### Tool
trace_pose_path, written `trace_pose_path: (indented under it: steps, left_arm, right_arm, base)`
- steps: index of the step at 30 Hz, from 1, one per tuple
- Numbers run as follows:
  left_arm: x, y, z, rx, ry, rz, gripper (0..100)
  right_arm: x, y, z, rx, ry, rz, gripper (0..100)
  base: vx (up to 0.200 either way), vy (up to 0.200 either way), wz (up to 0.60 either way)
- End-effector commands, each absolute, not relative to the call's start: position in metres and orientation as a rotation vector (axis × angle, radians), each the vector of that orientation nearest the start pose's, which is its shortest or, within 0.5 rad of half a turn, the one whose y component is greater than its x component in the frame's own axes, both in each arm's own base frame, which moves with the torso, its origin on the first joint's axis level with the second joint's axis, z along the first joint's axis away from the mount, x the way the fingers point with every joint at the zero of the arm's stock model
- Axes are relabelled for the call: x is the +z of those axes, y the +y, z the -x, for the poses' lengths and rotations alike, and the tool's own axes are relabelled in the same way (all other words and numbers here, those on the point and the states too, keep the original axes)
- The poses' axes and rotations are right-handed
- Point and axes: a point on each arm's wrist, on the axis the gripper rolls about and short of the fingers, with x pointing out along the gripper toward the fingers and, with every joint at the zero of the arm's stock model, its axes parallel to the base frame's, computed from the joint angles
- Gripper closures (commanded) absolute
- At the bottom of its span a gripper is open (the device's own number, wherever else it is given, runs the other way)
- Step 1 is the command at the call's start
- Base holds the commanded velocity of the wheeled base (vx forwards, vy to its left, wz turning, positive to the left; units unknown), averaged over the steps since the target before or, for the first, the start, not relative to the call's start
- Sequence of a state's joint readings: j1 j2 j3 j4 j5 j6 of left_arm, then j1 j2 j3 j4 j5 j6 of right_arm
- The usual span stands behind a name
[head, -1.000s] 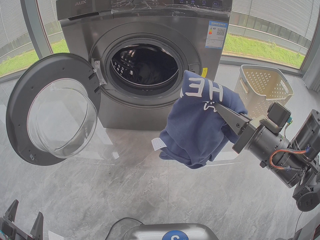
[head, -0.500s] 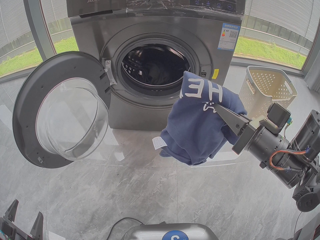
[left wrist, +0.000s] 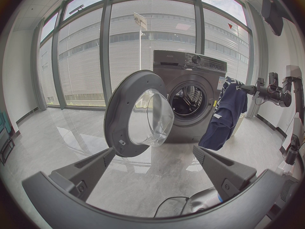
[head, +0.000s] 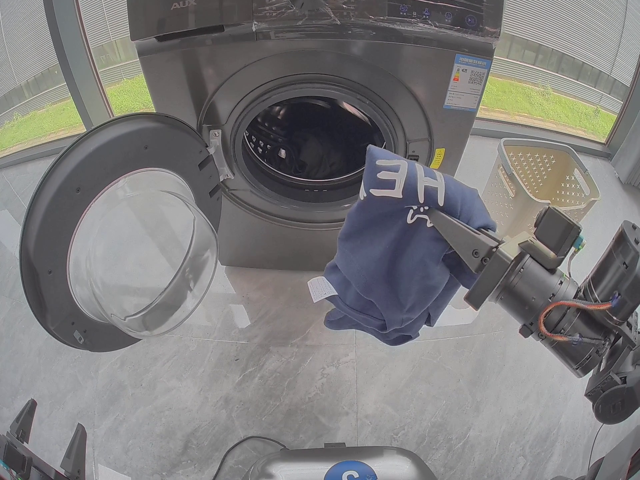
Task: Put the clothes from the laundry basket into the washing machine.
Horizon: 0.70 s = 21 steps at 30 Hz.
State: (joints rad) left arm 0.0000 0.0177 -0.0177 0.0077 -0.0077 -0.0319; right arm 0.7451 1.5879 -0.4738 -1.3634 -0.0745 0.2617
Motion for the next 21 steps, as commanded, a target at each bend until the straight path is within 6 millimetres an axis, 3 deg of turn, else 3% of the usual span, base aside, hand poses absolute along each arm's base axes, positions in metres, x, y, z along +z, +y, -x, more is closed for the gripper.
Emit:
trace_pose_path:
  steps: [1, 9, 11, 21]
  left_arm:
    - [0.077, 0.0, 0.023, -0.008, 0.011, 0.028, 0]
    - [0.076, 0.0, 0.022, 0.001, 0.009, -0.011, 0]
    - [0.076, 0.0, 0.022, 0.0, 0.008, -0.018, 0]
    - [0.076, -0.001, 0.023, -0.021, -0.005, -0.028, 0]
  right_arm:
    - [0.2, 0.168, -0.184, 0.697, -0.136, -0.349, 100]
    - [0.194, 0.177, -0.192, 0.697, -0.117, -0.346, 100]
    - [0.183, 0.189, -0.198, 0.701, -0.081, -0.334, 100]
    - [0.169, 0.228, -0.222, 0.729, -0.082, -0.342, 100]
  base:
    - [0.0, 0.0, 0.0]
    - [0.0, 0.0, 0.0]
    - [0.0, 0.0, 0.0]
    - [0.0, 0.0, 0.0]
